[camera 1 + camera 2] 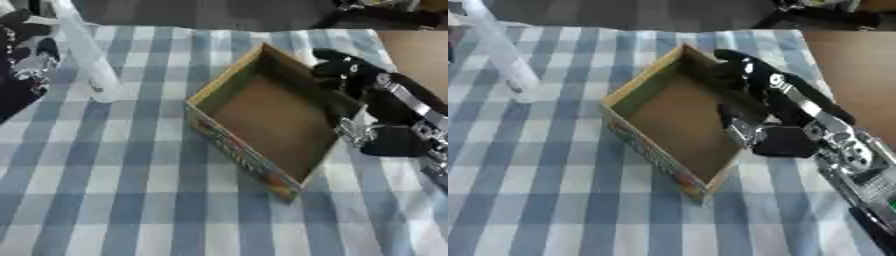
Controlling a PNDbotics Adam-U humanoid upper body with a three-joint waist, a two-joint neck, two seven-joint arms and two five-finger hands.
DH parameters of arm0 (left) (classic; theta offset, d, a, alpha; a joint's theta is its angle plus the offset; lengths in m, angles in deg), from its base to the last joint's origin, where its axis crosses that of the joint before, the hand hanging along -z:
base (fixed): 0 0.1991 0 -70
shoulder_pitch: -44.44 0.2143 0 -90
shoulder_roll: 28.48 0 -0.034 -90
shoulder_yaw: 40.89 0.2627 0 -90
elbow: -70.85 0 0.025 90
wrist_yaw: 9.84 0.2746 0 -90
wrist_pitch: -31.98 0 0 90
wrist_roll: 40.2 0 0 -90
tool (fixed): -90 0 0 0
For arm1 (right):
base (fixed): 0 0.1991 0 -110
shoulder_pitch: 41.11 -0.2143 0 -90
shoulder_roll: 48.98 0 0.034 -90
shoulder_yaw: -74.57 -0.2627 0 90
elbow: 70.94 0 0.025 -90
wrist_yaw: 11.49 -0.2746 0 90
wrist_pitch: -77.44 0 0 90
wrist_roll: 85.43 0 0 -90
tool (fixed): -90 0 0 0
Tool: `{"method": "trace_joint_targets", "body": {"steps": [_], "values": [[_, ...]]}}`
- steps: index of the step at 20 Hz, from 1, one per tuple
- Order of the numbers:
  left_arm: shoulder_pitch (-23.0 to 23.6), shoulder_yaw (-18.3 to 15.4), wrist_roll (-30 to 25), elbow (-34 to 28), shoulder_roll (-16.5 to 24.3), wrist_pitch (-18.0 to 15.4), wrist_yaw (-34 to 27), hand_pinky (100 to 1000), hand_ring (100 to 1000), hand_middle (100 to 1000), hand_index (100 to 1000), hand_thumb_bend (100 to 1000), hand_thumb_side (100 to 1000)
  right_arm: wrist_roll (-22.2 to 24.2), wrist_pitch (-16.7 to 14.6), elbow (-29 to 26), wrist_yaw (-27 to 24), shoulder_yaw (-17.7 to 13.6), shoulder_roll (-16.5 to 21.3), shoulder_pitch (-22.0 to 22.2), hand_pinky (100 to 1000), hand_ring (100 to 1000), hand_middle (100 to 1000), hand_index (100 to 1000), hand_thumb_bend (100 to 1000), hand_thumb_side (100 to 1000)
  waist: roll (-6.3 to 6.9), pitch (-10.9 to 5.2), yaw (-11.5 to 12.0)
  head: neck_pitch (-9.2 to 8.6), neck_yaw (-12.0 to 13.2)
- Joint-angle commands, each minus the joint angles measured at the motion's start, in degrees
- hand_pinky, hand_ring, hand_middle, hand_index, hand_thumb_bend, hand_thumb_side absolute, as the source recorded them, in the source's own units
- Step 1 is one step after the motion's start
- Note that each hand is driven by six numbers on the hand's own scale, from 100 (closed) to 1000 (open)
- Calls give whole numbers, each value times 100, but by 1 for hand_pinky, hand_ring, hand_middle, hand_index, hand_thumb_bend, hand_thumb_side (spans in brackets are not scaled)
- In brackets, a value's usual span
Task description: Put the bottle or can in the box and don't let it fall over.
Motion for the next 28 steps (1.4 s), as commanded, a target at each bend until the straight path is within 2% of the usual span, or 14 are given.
{"method": "trace_joint_targets", "body": {"steps": [1,11,15,22,28], "values": [[-85,-90,67,-5,193,34,61,1000,1000,1000,826,100,512,-141,-165,-137,121,-82,199,-21,922,973,1000,867,100,262,-1,-120,7,-10,14],[-294,-133,-16,674,303,99,568,1000,1000,1000,866,100,529,-458,-313,-137,8,-231,219,192,929,955,1000,862,100,256,-4,-113,-9,-53,98],[-434,-109,-115,975,369,69,530,1000,1000,1000,871,100,539,-737,-374,-137,-219,-561,250,325,928,951,1000,862,100,246,-5,-113,-41,-53,145],[-824,-46,-316,1440,537,-32,406,1000,1000,1000,882,100,530,-1356,-540,-137,-740,-1391,292,555,928,942,1000,859,100,257,-4,-96,-103,-93,170],[-1048,-74,-272,1671,686,-37,547,1000,1000,1000,873,100,443,-1914,-598,-137,-809,-1704,255,764,928,935,1000,856,100,257,-8,-61,-138,-126,209]]}}
